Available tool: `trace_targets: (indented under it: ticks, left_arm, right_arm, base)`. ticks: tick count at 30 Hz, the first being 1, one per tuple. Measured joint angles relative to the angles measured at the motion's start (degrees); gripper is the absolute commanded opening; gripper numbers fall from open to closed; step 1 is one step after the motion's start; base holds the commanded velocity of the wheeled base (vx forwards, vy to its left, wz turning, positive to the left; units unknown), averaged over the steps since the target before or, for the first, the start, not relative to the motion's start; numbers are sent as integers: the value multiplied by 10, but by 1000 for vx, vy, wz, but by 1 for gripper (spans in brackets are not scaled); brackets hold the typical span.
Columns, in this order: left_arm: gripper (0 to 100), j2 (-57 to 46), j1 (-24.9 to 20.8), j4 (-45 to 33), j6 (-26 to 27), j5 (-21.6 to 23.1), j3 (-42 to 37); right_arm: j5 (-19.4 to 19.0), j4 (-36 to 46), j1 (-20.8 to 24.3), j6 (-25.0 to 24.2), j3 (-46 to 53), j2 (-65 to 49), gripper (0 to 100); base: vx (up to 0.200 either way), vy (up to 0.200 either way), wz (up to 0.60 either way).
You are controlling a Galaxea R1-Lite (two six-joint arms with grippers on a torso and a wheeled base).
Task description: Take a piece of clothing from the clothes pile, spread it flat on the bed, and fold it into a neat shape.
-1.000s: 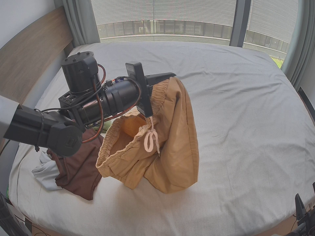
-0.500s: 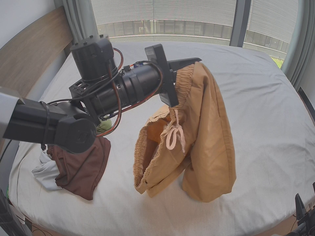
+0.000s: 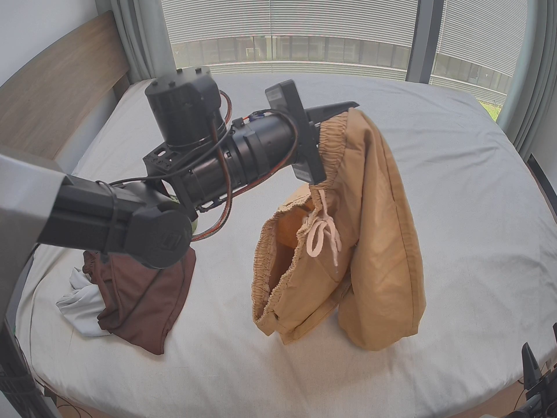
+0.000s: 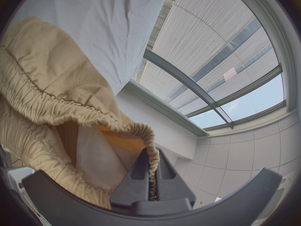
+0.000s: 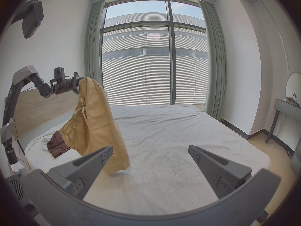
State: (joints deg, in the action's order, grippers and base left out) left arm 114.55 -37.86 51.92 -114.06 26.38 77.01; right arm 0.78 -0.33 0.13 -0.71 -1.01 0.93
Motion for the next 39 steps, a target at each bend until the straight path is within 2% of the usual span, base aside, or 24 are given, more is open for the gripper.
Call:
trace_targets:
  ticks: [6, 15, 26, 32, 37, 39]
  left_arm:
    - [0, 33, 53, 51, 23, -6, -26]
    - [0, 32, 100, 129, 115, -20, -122]
    - [0, 11, 147, 159, 237, -44, -216]
    - [0, 15, 162, 224, 327, -58, -278]
    - [0, 40, 172, 267, 433, -76, -324]
    - [0, 55, 176, 277, 492, -88, -334]
  right_arm:
    - [0, 0, 1, 0, 0, 0, 100]
    - [0, 0, 0, 0, 0, 0, 100]
    - [0, 0, 0, 0, 0, 0, 100]
    - [0, 0, 0, 1, 0, 0, 100]
    - [0, 0, 1, 1, 0, 0, 100]
    - [0, 0, 1, 1, 0, 0, 100]
  base:
    - [0, 0, 0]
    - [0, 0, 0]
    - [0, 0, 0]
    - [0, 0, 0]
    - [0, 0, 0]
    - [0, 0, 0]
